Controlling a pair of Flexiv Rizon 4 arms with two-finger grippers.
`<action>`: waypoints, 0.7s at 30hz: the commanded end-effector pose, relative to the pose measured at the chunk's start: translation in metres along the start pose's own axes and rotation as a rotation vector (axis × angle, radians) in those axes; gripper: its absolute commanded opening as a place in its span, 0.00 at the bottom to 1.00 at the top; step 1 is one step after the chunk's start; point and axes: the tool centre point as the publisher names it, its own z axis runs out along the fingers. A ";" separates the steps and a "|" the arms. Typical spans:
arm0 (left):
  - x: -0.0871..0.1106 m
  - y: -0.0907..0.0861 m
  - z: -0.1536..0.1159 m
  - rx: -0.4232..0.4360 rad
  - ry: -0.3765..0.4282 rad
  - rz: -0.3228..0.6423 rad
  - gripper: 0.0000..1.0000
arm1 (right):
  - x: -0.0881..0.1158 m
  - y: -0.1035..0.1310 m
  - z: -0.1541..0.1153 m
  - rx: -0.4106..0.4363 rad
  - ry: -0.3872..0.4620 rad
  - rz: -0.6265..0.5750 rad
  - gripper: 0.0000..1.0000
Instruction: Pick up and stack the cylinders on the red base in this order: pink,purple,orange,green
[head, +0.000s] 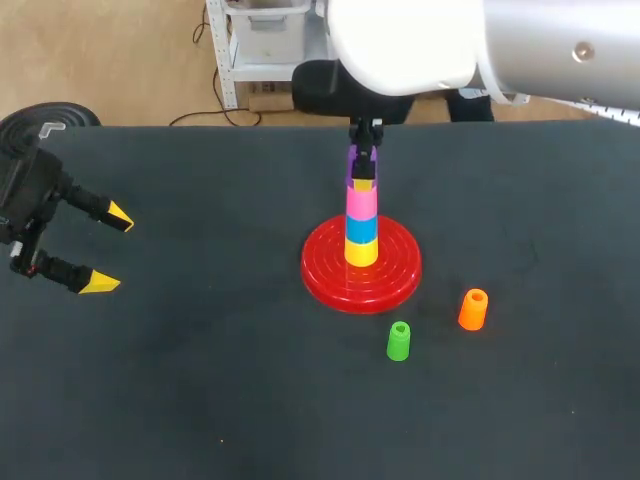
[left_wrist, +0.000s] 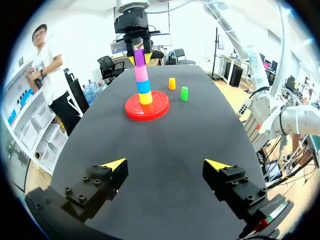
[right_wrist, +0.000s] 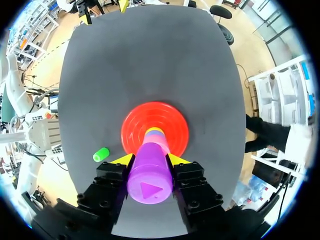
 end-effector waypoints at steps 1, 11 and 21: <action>0.001 0.000 0.000 -0.003 -0.003 0.003 1.00 | 0.001 0.001 -0.002 0.020 -0.003 -0.002 0.00; 0.001 0.000 0.000 -0.003 -0.003 0.003 1.00 | 0.012 0.005 -0.024 0.076 -0.024 0.027 0.00; 0.001 0.000 0.000 -0.003 -0.003 0.003 1.00 | 0.058 0.016 -0.016 0.069 -0.032 0.154 0.00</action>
